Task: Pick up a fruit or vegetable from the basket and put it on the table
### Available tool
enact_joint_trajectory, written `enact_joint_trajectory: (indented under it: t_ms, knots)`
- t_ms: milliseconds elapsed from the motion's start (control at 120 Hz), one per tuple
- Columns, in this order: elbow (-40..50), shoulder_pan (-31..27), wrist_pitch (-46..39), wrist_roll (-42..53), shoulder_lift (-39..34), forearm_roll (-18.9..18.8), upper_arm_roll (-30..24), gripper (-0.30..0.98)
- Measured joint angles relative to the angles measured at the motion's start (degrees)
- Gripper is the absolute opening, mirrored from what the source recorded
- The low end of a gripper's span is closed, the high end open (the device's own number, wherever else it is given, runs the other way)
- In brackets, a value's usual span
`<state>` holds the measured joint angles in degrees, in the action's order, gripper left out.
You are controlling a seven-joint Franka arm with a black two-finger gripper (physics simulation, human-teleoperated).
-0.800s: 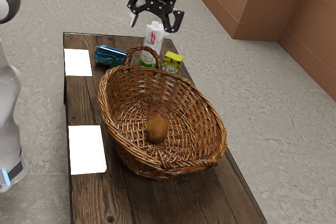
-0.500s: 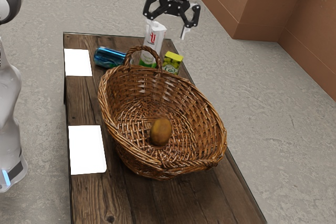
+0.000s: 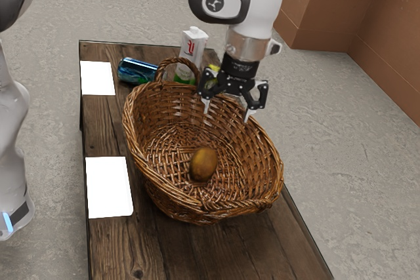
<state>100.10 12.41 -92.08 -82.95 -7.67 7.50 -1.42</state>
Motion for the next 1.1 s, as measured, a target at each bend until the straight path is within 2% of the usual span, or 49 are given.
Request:
enact_joint_trajectory:
  t_ms: [100, 233, 417, 717, 1100]
  knots:
    - [2.5, 0.0, -3.01, 2.81, -0.05, 1.82, -0.06, 0.69]
    - [12.18, -0.13, -8.13, 5.83, -6.97, 3.49, -2.36, 0.69]
    - [17.1, -0.39, -12.33, 9.1, -7.92, 5.32, -2.92, 0.69]
    - [19.09, -0.44, -16.29, 12.68, -6.79, 8.13, -2.97, 0.69]
    - [20.01, -1.59, -17.52, 15.48, -6.48, 9.19, -2.96, 0.69]
